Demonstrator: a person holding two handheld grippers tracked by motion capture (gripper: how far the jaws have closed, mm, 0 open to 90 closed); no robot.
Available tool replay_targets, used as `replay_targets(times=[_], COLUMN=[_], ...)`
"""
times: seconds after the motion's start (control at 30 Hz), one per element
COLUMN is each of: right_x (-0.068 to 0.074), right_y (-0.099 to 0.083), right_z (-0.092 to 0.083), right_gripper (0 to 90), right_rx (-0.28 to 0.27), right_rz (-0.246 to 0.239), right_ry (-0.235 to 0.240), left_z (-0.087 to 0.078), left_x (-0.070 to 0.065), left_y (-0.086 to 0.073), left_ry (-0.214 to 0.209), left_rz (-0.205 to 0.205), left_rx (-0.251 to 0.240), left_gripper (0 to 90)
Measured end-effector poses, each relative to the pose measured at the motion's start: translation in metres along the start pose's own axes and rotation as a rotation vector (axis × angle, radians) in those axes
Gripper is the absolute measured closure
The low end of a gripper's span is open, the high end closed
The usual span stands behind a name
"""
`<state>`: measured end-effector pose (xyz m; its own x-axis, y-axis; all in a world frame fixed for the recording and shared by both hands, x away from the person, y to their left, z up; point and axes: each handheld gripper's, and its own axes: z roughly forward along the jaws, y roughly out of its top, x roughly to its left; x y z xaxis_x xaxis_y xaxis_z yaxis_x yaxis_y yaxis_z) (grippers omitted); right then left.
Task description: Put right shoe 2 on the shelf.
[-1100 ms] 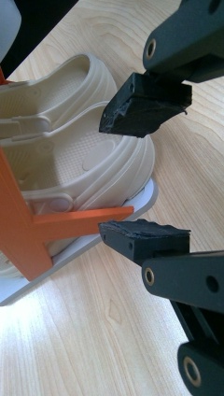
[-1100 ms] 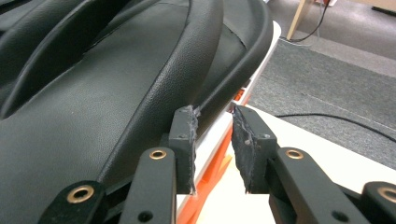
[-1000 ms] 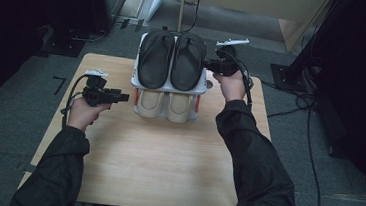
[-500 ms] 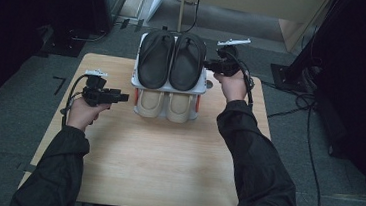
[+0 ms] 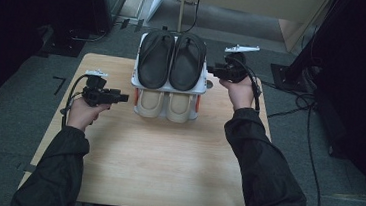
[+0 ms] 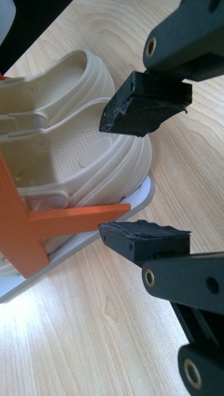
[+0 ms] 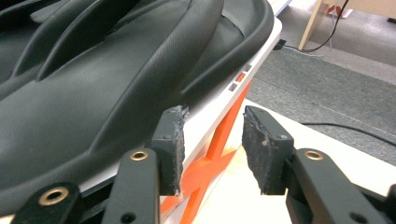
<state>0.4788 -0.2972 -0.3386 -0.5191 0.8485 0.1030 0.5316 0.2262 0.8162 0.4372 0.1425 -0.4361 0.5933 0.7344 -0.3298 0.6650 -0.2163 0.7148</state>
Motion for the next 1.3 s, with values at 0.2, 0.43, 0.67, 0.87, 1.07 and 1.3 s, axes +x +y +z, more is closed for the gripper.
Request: replay_targets(times=[0.2, 0.43, 0.67, 0.87, 1.07, 1.3], right_x=[-0.003, -0.001, 0.000, 0.002, 0.003, 0.005], right_y=[-0.012, -0.026, -0.042, -0.057, -0.076, -0.095], right_z=[-0.005, -0.009, -0.015, -0.021, -0.023, -0.026], right_gripper=[53.2, 50.3, 48.3, 46.4, 46.1, 45.9], right_rx=[-0.014, -0.017, -0.015, -0.035, -0.036, -0.020], right_rz=[-0.001, -0.016, -0.027, -0.033, -0.031, -0.046], right_ry=[0.016, 0.031, 0.055, 0.066, 0.083, 0.090], left_z=[0.001, 0.002, 0.003, 0.005, 0.005, 0.007], left_x=[-0.001, -0.003, -0.006, -0.010, -0.016, -0.024], left_y=[0.000, -0.001, -0.002, -0.003, -0.008, -0.011], left_ry=[0.001, -0.004, -0.008, -0.007, -0.011, -0.024], left_rz=[0.006, 0.011, 0.018, 0.033, 0.054, 0.071], left_rx=[0.010, 0.010, 0.007, 0.010, 0.011, 0.019], left_gripper=[44.4, 43.8, 43.6, 43.1, 42.4, 41.3])
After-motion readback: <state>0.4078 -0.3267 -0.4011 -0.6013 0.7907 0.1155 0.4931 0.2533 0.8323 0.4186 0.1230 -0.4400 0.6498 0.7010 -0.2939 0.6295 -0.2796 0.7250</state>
